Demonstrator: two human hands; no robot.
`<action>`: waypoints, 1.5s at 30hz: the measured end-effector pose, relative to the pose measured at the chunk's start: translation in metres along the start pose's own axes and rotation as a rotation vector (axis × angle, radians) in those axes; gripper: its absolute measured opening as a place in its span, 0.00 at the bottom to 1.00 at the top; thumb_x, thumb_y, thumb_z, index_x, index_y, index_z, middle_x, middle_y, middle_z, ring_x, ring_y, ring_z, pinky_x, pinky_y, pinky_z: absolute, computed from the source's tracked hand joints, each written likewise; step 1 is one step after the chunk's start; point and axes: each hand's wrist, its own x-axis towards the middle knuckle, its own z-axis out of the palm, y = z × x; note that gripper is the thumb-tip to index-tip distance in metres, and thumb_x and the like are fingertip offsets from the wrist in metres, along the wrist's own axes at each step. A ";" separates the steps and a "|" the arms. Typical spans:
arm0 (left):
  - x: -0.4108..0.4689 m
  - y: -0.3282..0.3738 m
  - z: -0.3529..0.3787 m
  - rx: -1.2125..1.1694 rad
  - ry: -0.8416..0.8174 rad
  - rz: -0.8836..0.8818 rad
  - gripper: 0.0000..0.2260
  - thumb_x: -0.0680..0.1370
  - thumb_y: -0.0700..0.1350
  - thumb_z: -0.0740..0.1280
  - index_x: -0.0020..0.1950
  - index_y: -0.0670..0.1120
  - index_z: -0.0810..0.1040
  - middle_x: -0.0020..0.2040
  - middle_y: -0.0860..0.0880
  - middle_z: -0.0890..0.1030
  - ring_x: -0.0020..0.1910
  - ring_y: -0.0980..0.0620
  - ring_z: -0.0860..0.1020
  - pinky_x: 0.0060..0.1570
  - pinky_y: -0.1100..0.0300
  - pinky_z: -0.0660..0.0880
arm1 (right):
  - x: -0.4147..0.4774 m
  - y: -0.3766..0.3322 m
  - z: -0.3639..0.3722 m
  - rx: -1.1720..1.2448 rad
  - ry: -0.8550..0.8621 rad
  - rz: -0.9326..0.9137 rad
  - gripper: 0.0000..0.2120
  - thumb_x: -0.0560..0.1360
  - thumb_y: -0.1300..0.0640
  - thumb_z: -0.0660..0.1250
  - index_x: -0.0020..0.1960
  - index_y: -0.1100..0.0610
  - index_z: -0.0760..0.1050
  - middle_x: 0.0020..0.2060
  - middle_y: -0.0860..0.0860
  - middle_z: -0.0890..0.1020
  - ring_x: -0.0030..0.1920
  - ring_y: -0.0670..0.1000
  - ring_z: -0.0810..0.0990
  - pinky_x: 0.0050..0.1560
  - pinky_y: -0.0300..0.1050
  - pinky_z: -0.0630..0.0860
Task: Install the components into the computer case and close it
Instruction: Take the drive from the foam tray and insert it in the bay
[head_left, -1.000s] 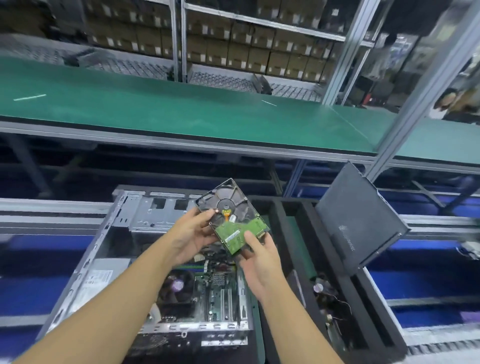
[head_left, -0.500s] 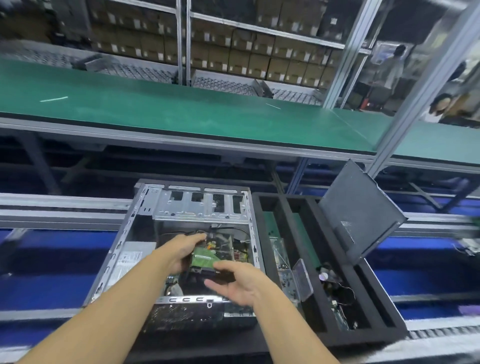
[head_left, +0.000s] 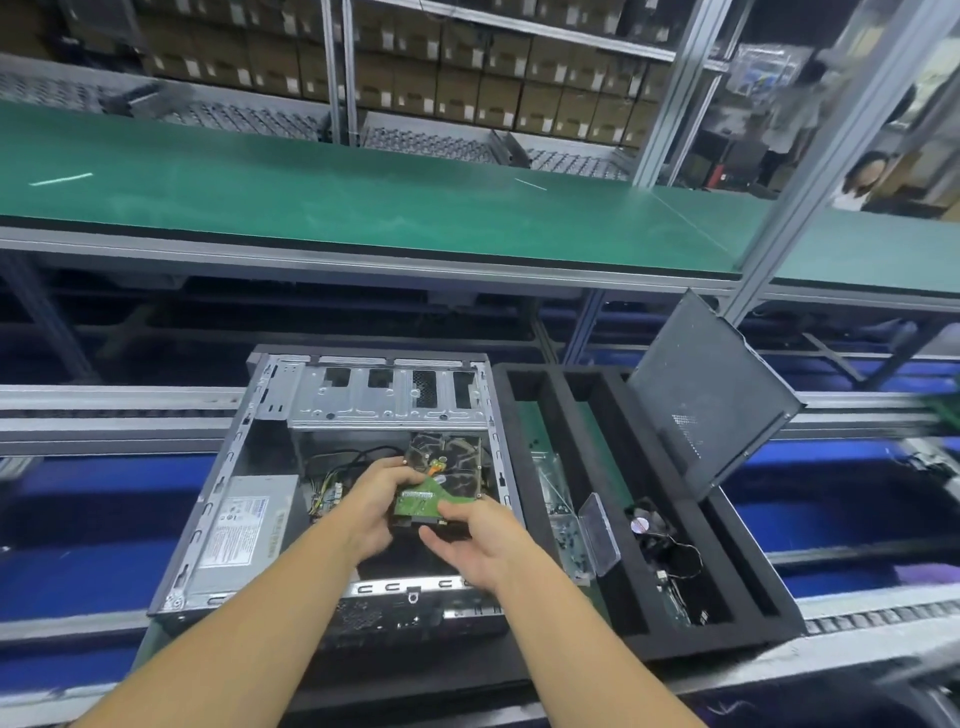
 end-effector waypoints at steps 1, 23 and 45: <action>0.001 0.000 0.000 0.002 0.002 -0.015 0.16 0.73 0.35 0.69 0.60 0.45 0.75 0.51 0.39 0.84 0.48 0.39 0.83 0.54 0.42 0.78 | 0.000 0.000 0.001 -0.005 0.003 -0.006 0.16 0.77 0.74 0.67 0.63 0.63 0.76 0.58 0.64 0.83 0.56 0.63 0.82 0.40 0.53 0.84; 0.056 0.019 -0.002 0.428 -0.076 -0.064 0.27 0.82 0.57 0.48 0.53 0.41 0.82 0.48 0.39 0.85 0.46 0.42 0.82 0.51 0.52 0.76 | 0.012 0.004 0.001 0.006 0.028 -0.041 0.18 0.79 0.73 0.66 0.65 0.60 0.74 0.65 0.60 0.77 0.61 0.62 0.79 0.43 0.52 0.85; 0.071 0.013 -0.005 0.403 -0.164 -0.116 0.24 0.80 0.60 0.54 0.61 0.44 0.77 0.52 0.42 0.84 0.47 0.46 0.80 0.48 0.54 0.73 | 0.058 -0.002 0.023 0.070 0.236 -0.230 0.14 0.80 0.68 0.67 0.61 0.54 0.76 0.59 0.58 0.82 0.45 0.55 0.81 0.37 0.43 0.77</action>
